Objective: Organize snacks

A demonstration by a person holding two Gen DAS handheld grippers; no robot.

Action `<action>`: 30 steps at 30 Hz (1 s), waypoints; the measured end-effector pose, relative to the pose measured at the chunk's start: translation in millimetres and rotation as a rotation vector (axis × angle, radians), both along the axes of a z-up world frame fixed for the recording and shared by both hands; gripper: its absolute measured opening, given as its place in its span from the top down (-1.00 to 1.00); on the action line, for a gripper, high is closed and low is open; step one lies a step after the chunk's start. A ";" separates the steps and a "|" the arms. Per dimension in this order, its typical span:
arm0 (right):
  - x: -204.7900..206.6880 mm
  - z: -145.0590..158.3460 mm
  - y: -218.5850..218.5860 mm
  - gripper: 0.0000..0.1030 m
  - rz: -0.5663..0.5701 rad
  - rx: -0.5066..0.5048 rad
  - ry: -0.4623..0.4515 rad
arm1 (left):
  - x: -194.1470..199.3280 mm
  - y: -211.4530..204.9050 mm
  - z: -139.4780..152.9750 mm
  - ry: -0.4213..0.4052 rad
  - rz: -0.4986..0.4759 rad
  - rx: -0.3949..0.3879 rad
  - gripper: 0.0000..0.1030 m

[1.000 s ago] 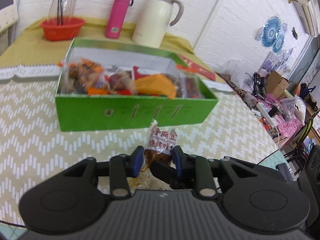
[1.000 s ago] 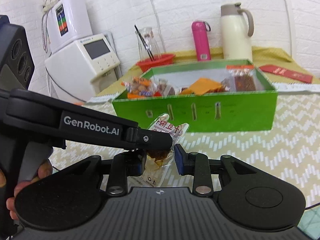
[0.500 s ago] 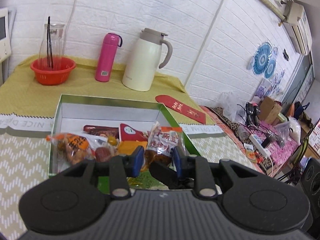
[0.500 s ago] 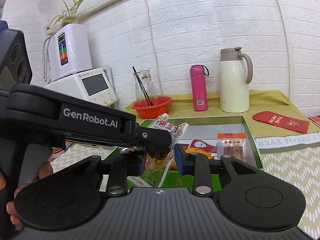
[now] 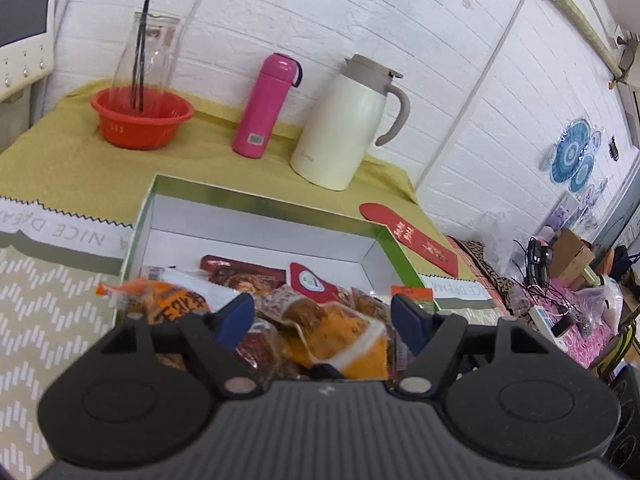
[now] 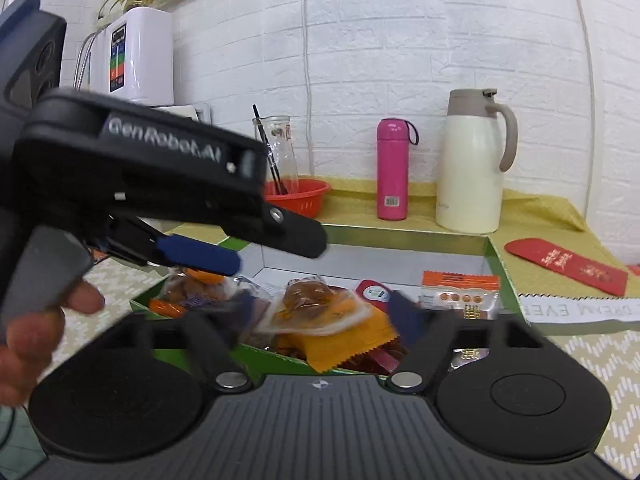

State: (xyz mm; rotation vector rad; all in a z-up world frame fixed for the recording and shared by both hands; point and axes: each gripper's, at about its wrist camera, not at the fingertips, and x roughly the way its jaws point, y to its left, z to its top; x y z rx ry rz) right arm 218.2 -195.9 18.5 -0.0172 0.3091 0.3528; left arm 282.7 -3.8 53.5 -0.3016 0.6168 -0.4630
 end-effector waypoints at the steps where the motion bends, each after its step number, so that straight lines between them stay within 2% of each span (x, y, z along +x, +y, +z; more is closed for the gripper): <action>1: -2.5 -2.1 0.2 -1.00 -0.001 -0.005 -0.014 | -0.3 0.9 -0.4 -0.003 0.019 0.019 -0.52; 2: -3.9 -3.2 0.7 -1.00 0.000 -0.012 -0.017 | -1.3 1.3 -0.9 -0.009 0.048 0.045 -0.55; 3: -4.7 -3.8 1.4 -1.00 0.000 -0.013 -0.013 | -2.9 1.0 -1.1 -0.016 0.073 0.066 -0.79; 4: -5.8 -4.2 1.5 -1.00 0.001 -0.008 -0.011 | -5.9 0.9 -1.0 -0.035 0.088 0.078 -0.85; 7: -7.5 -3.4 0.2 -1.00 -0.006 0.013 0.008 | -13.9 -0.5 2.3 -0.064 0.097 0.119 -0.85; 13: -18.8 8.7 -6.3 -1.00 -0.039 0.034 0.021 | -32.9 3.0 11.7 -0.086 0.100 0.146 -0.85; 19: -52.5 29.2 -21.7 -1.00 -0.068 0.040 0.023 | -78.8 11.8 24.5 -0.141 0.115 0.183 -0.85; 21: -65.9 34.4 -27.9 -1.00 -0.081 0.031 0.042 | -98.3 13.1 26.8 -0.157 0.127 0.217 -0.85; 25: -93.9 39.7 -40.5 -1.00 -0.101 0.005 0.085 | -139.4 10.8 24.3 -0.194 0.165 0.342 -0.85; 30: -134.0 38.0 -49.9 -1.00 -0.108 -0.044 0.110 | -181.0 9.6 12.4 -0.232 0.229 0.397 -0.85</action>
